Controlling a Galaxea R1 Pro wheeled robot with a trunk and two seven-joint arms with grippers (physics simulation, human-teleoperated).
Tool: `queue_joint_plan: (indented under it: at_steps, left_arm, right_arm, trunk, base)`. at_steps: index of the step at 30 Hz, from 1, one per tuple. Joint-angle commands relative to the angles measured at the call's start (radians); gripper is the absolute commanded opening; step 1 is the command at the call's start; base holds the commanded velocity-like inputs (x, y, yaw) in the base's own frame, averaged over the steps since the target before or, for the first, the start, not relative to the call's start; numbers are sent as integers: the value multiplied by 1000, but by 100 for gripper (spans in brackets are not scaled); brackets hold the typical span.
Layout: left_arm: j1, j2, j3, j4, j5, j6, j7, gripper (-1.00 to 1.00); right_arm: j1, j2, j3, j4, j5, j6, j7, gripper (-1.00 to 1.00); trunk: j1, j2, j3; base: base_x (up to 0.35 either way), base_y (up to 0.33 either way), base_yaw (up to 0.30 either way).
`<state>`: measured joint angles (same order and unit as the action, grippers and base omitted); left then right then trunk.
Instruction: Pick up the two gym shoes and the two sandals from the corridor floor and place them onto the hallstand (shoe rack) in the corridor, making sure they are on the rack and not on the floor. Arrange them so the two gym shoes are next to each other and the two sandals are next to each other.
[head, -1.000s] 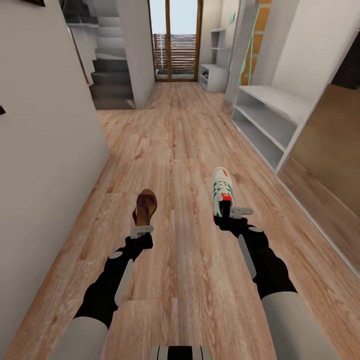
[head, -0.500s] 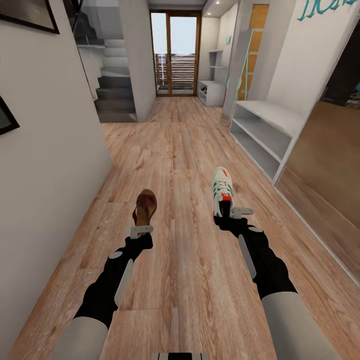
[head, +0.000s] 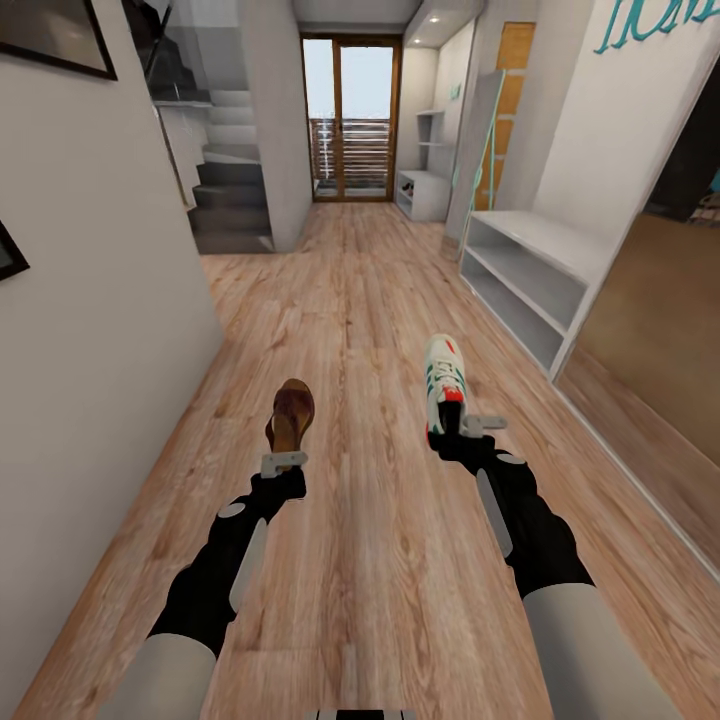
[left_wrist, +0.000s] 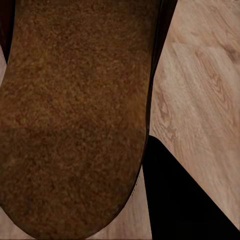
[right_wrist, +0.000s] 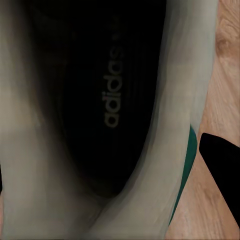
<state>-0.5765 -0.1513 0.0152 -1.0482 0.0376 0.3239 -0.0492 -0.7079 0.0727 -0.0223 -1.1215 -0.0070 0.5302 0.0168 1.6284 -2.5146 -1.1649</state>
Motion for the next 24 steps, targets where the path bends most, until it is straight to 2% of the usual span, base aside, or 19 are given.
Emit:
queue_joint_plan:
  at_steps: [1,13,24]
  left_arm:
    - [0,-1,2,-1,1,6,-4,-100]
    - [0,-1,2,0,2,6,-4,-100]
    - [0,-3,0,0,2,6,-4,-100]
  right_arm:
    - [-1,1,-2,-1,-1,5,2,-100]
    - [0,1,-2,-1,-1,5,2,-100]
    - [0,1,-3,-1,-1,5,2,-100]
  trunk:
    - [0,0,-1]
    - [0,0,0]
    - [0,0,8]
  base:
    - [343,0,0]
    - [347,0,2]
    - [347,-58,197]
